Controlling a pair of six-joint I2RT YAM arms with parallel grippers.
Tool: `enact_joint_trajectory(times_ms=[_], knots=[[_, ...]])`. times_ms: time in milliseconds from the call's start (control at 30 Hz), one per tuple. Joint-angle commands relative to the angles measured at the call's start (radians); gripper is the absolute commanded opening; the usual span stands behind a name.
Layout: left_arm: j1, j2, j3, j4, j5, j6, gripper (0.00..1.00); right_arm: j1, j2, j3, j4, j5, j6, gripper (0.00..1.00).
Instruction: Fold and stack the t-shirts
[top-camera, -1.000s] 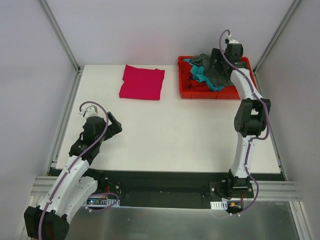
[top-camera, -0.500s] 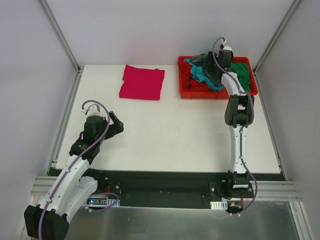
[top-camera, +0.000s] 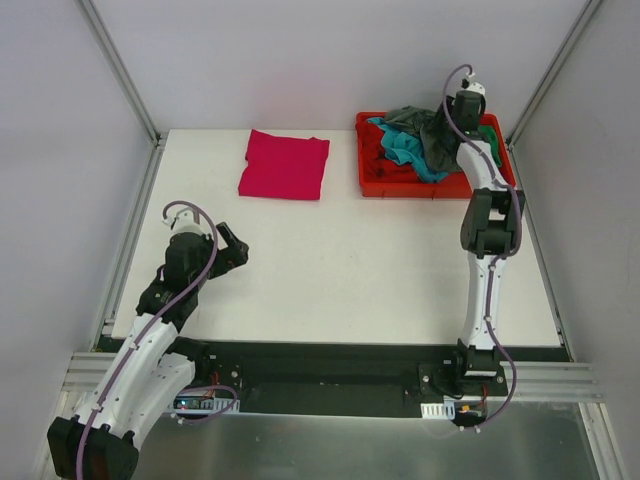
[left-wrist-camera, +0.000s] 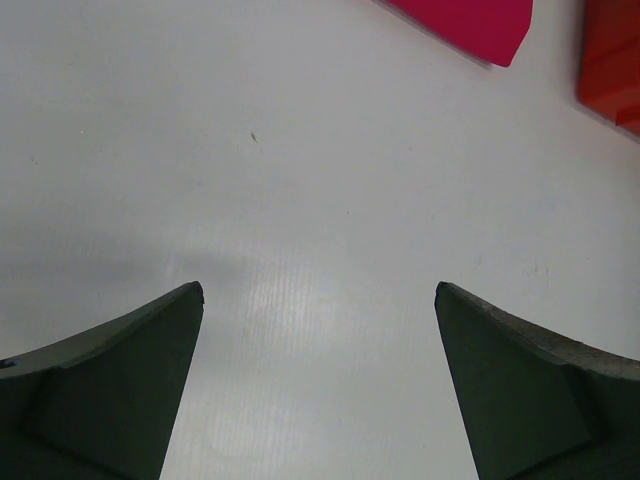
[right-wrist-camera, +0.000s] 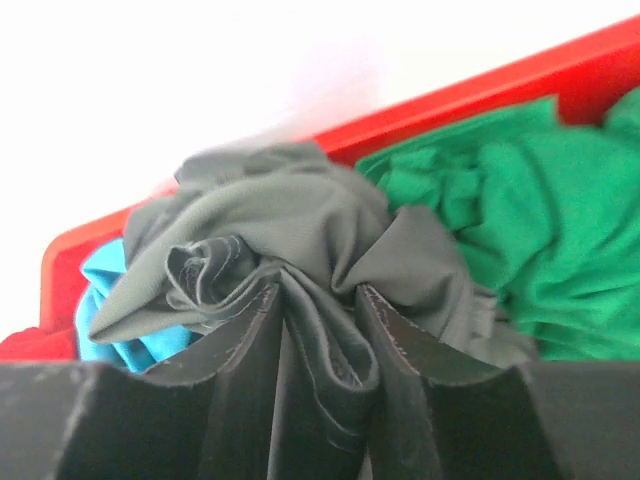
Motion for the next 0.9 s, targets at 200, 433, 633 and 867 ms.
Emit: enact_joint_trajectory(times_ms=[200,433,633,867], knots=[[-0.006,-0.018,0.022,0.054,0.074,0.015,0.99,-0.047,-0.264,-0.017,-0.063,-0.047,-0.137,0.01],[-0.006,-0.037,0.010,0.059,0.088,0.001,0.99,-0.048,-0.258,-0.050,-0.078,-0.243,-0.064,0.38],[-0.006,-0.030,0.010,0.059,0.086,0.004,0.99,-0.019,-0.161,-0.051,-0.101,-0.184,-0.061,0.79],[-0.004,-0.030,0.008,0.059,0.079,0.008,0.99,0.001,-0.034,0.059,-0.207,-0.136,-0.085,0.79]])
